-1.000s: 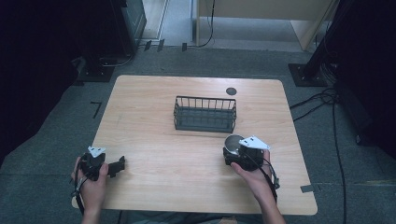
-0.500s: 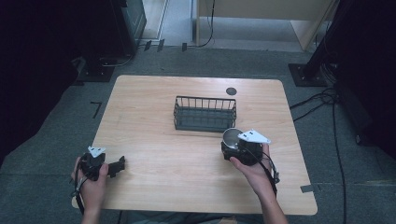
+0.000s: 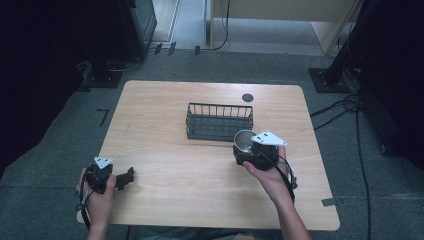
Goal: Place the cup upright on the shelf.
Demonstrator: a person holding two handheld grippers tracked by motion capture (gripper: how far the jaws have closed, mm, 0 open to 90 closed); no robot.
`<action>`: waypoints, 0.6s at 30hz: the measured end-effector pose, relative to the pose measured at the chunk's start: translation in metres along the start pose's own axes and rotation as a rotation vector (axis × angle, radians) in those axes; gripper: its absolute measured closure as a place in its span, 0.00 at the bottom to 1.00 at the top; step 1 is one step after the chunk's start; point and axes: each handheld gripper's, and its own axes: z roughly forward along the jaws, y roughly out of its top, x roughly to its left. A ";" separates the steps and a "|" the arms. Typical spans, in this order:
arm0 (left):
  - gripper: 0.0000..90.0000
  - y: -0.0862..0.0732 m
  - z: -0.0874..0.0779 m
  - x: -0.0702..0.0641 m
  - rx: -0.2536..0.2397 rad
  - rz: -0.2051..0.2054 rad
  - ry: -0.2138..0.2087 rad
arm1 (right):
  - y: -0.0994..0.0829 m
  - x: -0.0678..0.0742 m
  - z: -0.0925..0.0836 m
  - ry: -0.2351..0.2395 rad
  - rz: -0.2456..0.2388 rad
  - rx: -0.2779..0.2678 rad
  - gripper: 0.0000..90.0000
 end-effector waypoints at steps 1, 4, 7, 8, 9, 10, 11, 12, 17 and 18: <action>0.00 0.000 0.000 0.000 0.000 0.000 0.000 | 0.000 0.000 0.000 0.000 0.000 0.000 0.20; 0.00 0.000 0.000 0.000 0.000 0.000 0.000 | 0.005 0.000 0.000 0.003 -0.005 -0.004 0.20; 0.00 0.000 0.000 0.000 -0.001 0.000 0.001 | 0.009 0.001 0.000 0.004 -0.011 -0.007 0.20; 0.00 0.000 0.000 0.000 -0.001 0.000 0.001 | 0.011 0.001 0.000 0.004 -0.014 -0.009 0.20; 0.00 0.000 0.000 0.000 -0.001 0.000 0.001 | 0.013 0.001 0.000 0.005 -0.015 -0.010 0.20; 0.00 0.000 0.000 0.000 -0.001 0.000 0.001 | 0.014 0.002 0.000 0.005 -0.018 -0.013 0.20; 0.00 0.000 0.000 0.000 -0.002 -0.001 0.001 | 0.016 0.002 0.000 0.005 -0.021 -0.013 0.20; 0.00 0.000 0.000 0.000 -0.002 -0.001 0.001 | 0.018 0.003 0.000 0.006 -0.025 -0.013 0.20; 0.00 0.000 0.000 0.000 -0.002 -0.001 0.001 | 0.028 0.003 -0.001 0.006 -0.032 -0.027 0.20; 0.00 0.000 0.000 0.000 -0.002 -0.001 0.001 | 0.028 0.003 -0.001 0.006 -0.032 -0.027 0.20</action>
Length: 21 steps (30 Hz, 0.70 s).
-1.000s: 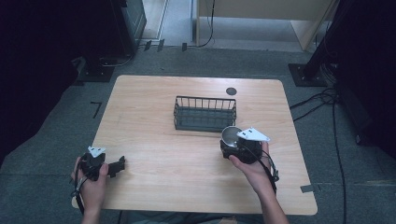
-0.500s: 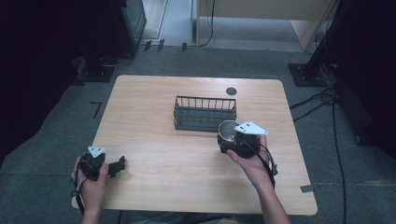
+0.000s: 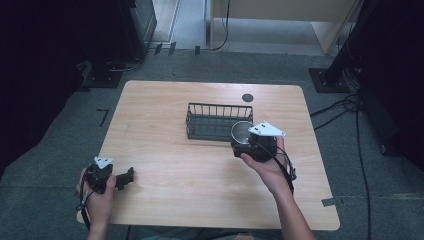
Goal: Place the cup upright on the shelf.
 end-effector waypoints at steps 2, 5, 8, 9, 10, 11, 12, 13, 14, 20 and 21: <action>0.00 0.000 0.000 0.000 -0.002 -0.002 0.000 | 0.004 0.000 0.000 0.000 -0.002 -0.006 0.20; 0.00 0.000 0.000 0.000 -0.002 -0.003 0.000 | 0.011 -0.001 -0.001 -0.001 -0.004 -0.015 0.20; 0.00 0.000 0.000 0.000 0.000 -0.002 -0.001 | 0.017 -0.002 0.000 -0.004 -0.009 -0.022 0.20; 0.00 0.000 0.000 0.000 0.000 -0.002 -0.001 | 0.017 -0.002 0.000 -0.004 -0.009 -0.022 0.20; 0.00 0.000 0.000 0.000 0.000 -0.002 -0.001 | 0.019 -0.003 0.000 -0.003 -0.010 -0.024 0.20; 0.00 0.000 0.000 0.000 -0.002 -0.003 0.000 | 0.020 -0.003 0.000 -0.005 -0.011 -0.026 0.20; 0.00 0.000 0.000 0.000 -0.001 -0.003 0.000 | 0.024 -0.003 0.001 -0.007 -0.015 -0.029 0.20; 0.00 0.000 0.000 0.000 -0.001 -0.003 0.000 | 0.024 -0.003 0.001 -0.007 -0.015 -0.029 0.20; 0.00 0.000 0.000 0.000 -0.002 -0.003 0.000 | 0.025 -0.003 0.001 -0.005 -0.014 -0.029 0.20; 0.00 0.000 0.000 0.000 -0.001 -0.003 0.000 | 0.036 -0.007 0.006 -0.009 -0.010 -0.039 0.20; 0.00 0.000 0.000 0.000 -0.001 -0.002 -0.001 | 0.038 -0.007 0.007 -0.007 -0.005 -0.040 0.20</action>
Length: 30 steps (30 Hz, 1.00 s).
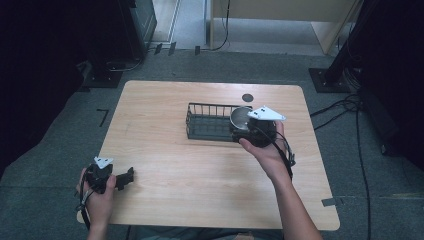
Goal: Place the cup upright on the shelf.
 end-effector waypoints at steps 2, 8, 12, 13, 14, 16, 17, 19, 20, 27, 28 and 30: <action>0.00 0.000 0.000 0.000 0.001 0.000 0.000 | 0.002 -0.001 0.001 0.001 0.000 -0.002 0.20; 0.00 0.000 0.000 0.000 0.001 0.000 0.001 | 0.011 -0.003 0.010 0.006 0.004 -0.001 0.20; 0.00 0.000 0.000 0.000 0.001 0.000 0.000 | 0.015 -0.004 0.015 0.004 0.006 0.000 0.20; 0.00 0.000 0.000 0.000 0.001 0.000 0.000 | 0.016 -0.005 0.017 0.002 0.005 -0.001 0.20; 0.00 0.000 0.000 0.000 0.001 0.000 0.000 | 0.017 -0.005 0.019 0.002 0.005 0.000 0.20; 0.00 0.000 0.000 0.000 0.001 0.000 0.000 | 0.019 -0.007 0.024 -0.001 0.013 0.001 0.20; 0.00 0.000 0.000 0.000 0.002 0.001 0.000 | 0.020 -0.008 0.026 -0.002 0.012 0.003 0.20; 0.00 0.000 0.000 0.000 0.002 0.001 0.000 | 0.021 -0.009 0.030 -0.006 0.016 0.004 0.20; 0.00 0.000 0.000 0.000 0.002 0.001 0.000 | 0.022 -0.010 0.031 -0.008 0.019 0.005 0.20; 0.00 0.000 0.000 0.000 0.002 0.001 0.000 | 0.023 -0.017 0.045 -0.027 0.027 0.013 0.20; 0.00 0.000 0.000 0.000 0.002 0.001 0.000 | 0.023 -0.018 0.047 -0.029 0.029 0.017 0.20; 0.00 0.000 0.000 0.000 0.002 0.001 0.000 | 0.022 -0.018 0.049 -0.030 0.031 0.022 0.20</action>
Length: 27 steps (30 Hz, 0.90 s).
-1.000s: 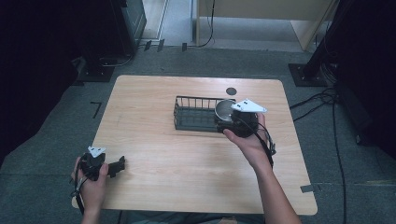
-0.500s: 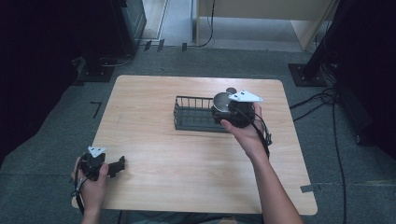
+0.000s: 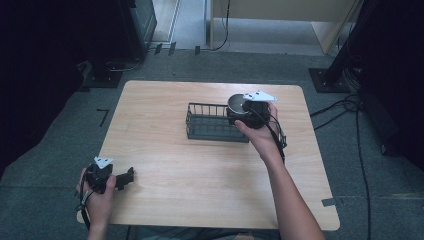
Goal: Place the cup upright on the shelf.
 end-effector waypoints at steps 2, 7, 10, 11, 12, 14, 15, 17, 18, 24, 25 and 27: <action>0.00 0.000 0.000 0.000 0.000 0.000 0.000 | -0.001 -0.002 0.007 -0.012 0.005 0.012 0.20; 0.00 0.000 0.000 0.000 0.001 0.000 0.000 | -0.002 -0.004 0.015 -0.024 0.006 0.021 0.20; 0.00 0.000 0.000 0.000 0.000 0.000 0.000 | -0.004 -0.005 0.024 -0.033 0.010 0.033 0.20; 0.00 0.000 0.000 0.000 0.000 0.000 0.000 | -0.005 -0.006 0.026 -0.037 0.010 0.035 0.20; 0.00 0.000 0.000 0.000 0.000 0.000 0.000 | -0.005 -0.006 0.026 -0.037 0.010 0.035 0.20; 0.00 0.000 0.000 0.000 0.001 0.000 0.000 | -0.005 -0.007 0.030 -0.039 0.025 0.030 0.20; 0.00 0.000 0.000 0.000 0.000 0.000 0.000 | -0.005 -0.007 0.030 -0.039 0.025 0.030 0.20; 0.00 0.000 0.000 0.000 0.000 0.000 0.000 | -0.006 -0.007 0.034 -0.050 0.019 0.035 0.20; 0.00 0.000 0.000 0.000 0.000 0.000 0.000 | -0.007 -0.007 0.037 -0.052 0.020 0.038 0.20; 0.00 0.000 0.000 0.000 0.000 0.000 0.000 | -0.013 -0.008 0.048 -0.059 0.025 0.067 0.20; 0.00 0.000 0.000 0.000 0.000 0.000 0.000 | -0.015 -0.008 0.051 -0.061 0.024 0.076 0.20; 0.00 0.000 0.000 0.000 0.000 0.000 0.000 | -0.016 -0.007 0.052 -0.060 0.026 0.078 0.20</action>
